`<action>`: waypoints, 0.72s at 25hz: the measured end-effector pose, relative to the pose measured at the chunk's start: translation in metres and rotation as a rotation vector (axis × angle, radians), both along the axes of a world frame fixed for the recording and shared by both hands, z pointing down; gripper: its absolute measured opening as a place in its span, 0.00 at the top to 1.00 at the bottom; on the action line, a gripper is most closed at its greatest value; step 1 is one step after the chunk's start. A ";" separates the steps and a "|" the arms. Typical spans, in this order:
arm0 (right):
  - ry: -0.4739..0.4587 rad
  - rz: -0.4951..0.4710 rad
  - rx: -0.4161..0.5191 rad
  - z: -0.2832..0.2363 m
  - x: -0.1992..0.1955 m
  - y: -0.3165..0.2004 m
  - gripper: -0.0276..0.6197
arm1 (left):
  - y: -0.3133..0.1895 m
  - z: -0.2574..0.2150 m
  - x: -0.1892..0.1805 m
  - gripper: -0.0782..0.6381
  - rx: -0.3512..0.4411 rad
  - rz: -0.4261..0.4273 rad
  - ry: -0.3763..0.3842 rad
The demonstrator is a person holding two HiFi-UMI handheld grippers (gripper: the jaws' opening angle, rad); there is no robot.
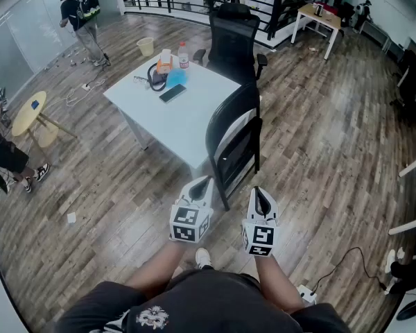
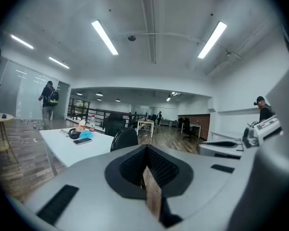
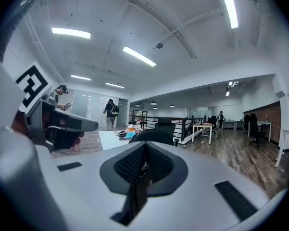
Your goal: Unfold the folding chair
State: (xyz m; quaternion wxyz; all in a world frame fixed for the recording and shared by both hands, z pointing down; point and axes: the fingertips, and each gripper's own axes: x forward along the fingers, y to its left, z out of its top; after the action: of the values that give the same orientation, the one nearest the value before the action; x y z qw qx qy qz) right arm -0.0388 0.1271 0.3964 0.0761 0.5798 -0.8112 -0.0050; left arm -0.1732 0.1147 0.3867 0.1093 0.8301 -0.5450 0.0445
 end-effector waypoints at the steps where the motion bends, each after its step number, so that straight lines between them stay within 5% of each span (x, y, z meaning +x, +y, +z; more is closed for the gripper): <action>1: 0.002 0.001 -0.004 0.001 -0.005 -0.006 0.94 | -0.008 0.000 -0.005 0.89 -0.002 0.002 0.002; 18: -0.015 0.023 -0.114 0.040 -0.043 -0.157 0.94 | -0.159 0.009 -0.048 0.89 -0.036 -0.010 -0.025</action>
State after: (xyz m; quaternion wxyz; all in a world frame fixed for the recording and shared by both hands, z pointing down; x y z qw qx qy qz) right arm -0.0815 -0.0297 0.4363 0.1032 0.5840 -0.8039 0.0464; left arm -0.2210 -0.0447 0.3959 0.1179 0.8245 -0.5497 0.0640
